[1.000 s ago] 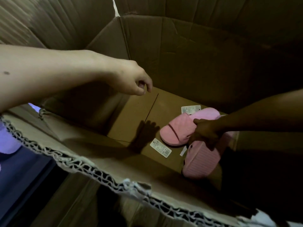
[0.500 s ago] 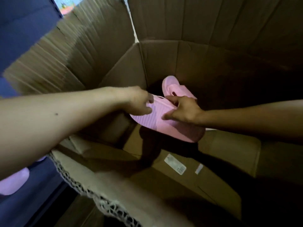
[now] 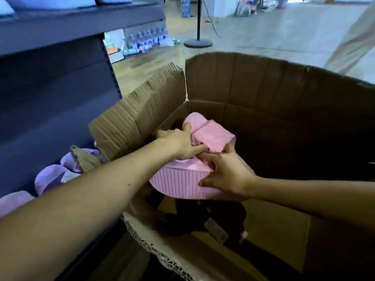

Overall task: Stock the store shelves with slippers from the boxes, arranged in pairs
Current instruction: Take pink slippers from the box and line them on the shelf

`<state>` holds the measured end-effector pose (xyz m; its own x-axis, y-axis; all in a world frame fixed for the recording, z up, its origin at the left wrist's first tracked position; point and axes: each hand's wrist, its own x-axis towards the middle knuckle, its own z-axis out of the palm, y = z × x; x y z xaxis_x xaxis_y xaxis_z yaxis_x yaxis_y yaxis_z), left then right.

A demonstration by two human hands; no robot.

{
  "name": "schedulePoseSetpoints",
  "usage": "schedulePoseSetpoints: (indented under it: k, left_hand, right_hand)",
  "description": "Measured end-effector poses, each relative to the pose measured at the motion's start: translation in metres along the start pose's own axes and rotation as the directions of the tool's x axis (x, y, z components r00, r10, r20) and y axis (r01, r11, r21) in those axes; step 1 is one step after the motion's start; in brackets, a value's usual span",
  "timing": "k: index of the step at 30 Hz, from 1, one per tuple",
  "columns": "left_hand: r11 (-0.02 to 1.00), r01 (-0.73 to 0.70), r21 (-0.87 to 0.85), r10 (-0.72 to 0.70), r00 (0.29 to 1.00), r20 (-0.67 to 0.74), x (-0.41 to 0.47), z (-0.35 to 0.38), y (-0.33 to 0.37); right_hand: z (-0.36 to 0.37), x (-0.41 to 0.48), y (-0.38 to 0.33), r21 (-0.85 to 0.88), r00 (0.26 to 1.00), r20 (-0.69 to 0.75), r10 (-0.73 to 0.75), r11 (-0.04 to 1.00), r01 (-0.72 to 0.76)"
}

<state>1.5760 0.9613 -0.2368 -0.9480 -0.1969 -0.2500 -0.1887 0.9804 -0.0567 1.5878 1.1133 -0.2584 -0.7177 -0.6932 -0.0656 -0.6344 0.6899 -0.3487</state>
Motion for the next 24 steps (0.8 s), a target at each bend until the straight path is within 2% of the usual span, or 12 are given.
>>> schedulePoseSetpoints:
  k: [2,4,6,7,9,11,13,15,18,19,22,24]
  left_hand:
    - [0.999,0.038,-0.032,-0.036,0.997,0.07,0.0,-0.005,0.0]
    - [0.966,0.033,-0.257,0.004,0.99,0.143,-0.002,-0.009,0.0]
    - [0.858,0.032,-0.513,0.05,0.988,0.144,-0.004,-0.009,0.006]
    - [0.828,0.021,-0.56,0.049,0.993,0.109,-0.007,-0.008,0.012]
    - [0.884,-0.052,-0.465,0.034,0.998,-0.048,-0.014,-0.005,0.024]
    - [0.899,-0.144,-0.414,0.004,0.947,-0.321,-0.016,-0.01,0.03]
    - [0.85,-0.202,-0.487,-0.049,0.889,-0.455,-0.011,-0.02,0.03]
    - [0.865,-0.141,-0.482,-0.08,0.909,-0.409,-0.004,-0.026,0.028]
    - [0.962,-0.002,-0.271,-0.09,0.942,-0.325,-0.001,-0.019,0.028]
    - [0.96,0.013,-0.281,-0.102,0.948,-0.302,0.0,-0.016,0.027]
    - [0.864,-0.004,-0.503,-0.123,0.968,-0.219,0.0,-0.008,0.019]
    - [0.825,-0.006,-0.565,-0.124,0.974,-0.192,0.0,-0.001,0.01]
  right_hand:
    - [-0.015,-0.01,-0.001,-0.01,0.999,0.008,0.038,0.999,-0.038]
    - [-0.025,-0.022,0.003,0.03,0.995,-0.023,0.098,0.995,-0.097]
    - [-0.032,-0.033,0.009,0.024,0.993,-0.058,0.103,0.995,-0.102]
    - [-0.034,-0.036,0.012,-0.003,0.994,-0.072,0.087,0.996,-0.088]
    - [-0.038,-0.035,0.018,-0.079,0.994,-0.102,0.045,0.995,-0.053]
    - [-0.037,-0.027,0.024,-0.166,0.994,-0.11,-0.012,0.986,-0.007]
    - [-0.033,-0.02,0.027,-0.271,0.991,-0.075,-0.11,0.959,0.086]
    - [-0.027,-0.014,0.026,-0.339,0.982,-0.026,-0.185,0.926,0.166]
    - [-0.015,-0.008,0.018,-0.386,0.968,0.033,-0.249,0.89,0.242]
    - [-0.01,-0.006,0.015,-0.393,0.961,0.058,-0.27,0.879,0.271]
    - [0.003,-0.002,0.003,-0.398,0.94,0.133,-0.315,0.851,0.342]
    - [0.009,-0.002,-0.003,-0.385,0.924,0.174,-0.34,0.841,0.382]
